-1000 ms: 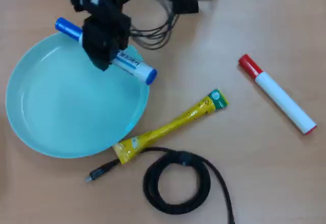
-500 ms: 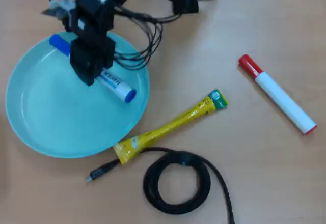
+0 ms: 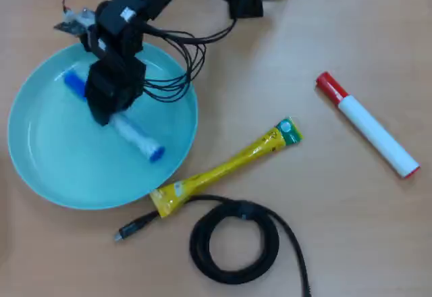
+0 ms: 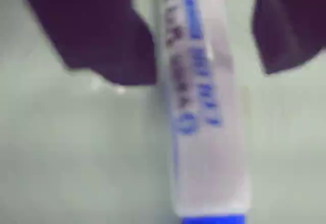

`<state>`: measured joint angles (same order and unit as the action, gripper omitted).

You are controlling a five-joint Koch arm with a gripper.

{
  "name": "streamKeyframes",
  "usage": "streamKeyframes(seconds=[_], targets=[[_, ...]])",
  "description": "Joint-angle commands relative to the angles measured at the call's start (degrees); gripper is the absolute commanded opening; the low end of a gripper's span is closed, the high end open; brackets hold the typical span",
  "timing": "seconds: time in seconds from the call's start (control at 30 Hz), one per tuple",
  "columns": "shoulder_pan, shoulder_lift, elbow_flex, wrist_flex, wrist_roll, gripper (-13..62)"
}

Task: Pick up the blue pen, then put it in the green bowl

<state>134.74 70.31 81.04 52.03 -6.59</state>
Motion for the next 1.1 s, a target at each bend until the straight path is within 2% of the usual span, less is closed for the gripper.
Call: streamKeyframes(seconds=[0.0,0.17,0.33,0.53,0.77,0.9,1.07], targets=[[0.5,1.1,-0.9,-3.2,-0.4,29.4],[0.5,1.1,0.3,-3.1,-2.0,42.8],[0.3,1.0,1.2,-2.4,-1.9,50.0],[-0.7,5.8,1.8,2.7,-1.2,52.0],[-9.0,9.5,-1.0,7.4,-0.7,51.4],[-13.0,15.1,-1.9,10.8,0.4,52.0],[-23.7,25.7,3.3,11.3,4.0,51.9]])
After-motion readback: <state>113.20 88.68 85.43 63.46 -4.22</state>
